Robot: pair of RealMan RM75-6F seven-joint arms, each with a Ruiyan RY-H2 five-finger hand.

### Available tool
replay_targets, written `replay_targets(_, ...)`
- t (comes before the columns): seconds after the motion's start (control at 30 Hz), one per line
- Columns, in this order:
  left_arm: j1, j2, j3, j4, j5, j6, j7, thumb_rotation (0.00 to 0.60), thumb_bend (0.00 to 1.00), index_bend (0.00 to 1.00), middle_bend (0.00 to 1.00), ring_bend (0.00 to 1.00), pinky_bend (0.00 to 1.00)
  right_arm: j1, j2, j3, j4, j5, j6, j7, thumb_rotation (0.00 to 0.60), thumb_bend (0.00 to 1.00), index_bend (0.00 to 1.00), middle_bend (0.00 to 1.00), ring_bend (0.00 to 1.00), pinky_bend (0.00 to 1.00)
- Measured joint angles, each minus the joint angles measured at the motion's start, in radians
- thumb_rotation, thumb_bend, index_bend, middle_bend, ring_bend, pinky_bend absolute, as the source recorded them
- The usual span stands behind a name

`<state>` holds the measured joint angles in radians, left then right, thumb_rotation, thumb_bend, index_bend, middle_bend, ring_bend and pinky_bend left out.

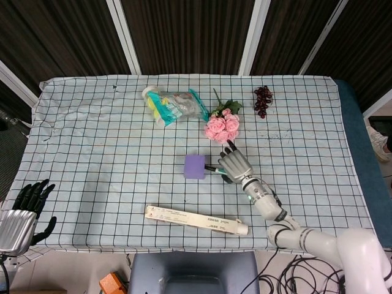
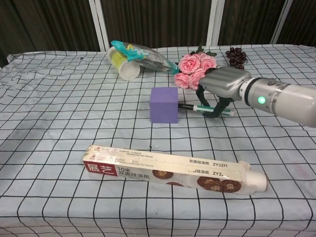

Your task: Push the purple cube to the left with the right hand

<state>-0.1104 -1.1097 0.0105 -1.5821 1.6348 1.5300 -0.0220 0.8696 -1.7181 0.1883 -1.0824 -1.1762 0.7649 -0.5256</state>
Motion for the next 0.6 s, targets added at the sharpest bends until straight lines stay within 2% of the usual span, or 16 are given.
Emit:
replay_targets(0.27,0.008,0.011,-0.003,0.01,0.001,0.02,-0.038,0.6,0.42,0.0,0.0,0.0,0.07,0.09,-0.1,0.047,0.032,0.114,-0.024,-0.143,0.6,0.54,0.77,0.45,0.28,0.17)
replay_targets(0.6,0.019,0.023,-0.003,0.032,0.0,0.039,-0.089,0.6,0.42,0.0,0.0,0.0,0.07,0.172,-0.202,0.086,0.073,0.223,-0.003,-0.248,0.6,0.54,0.76,0.45,0.28,0.17)
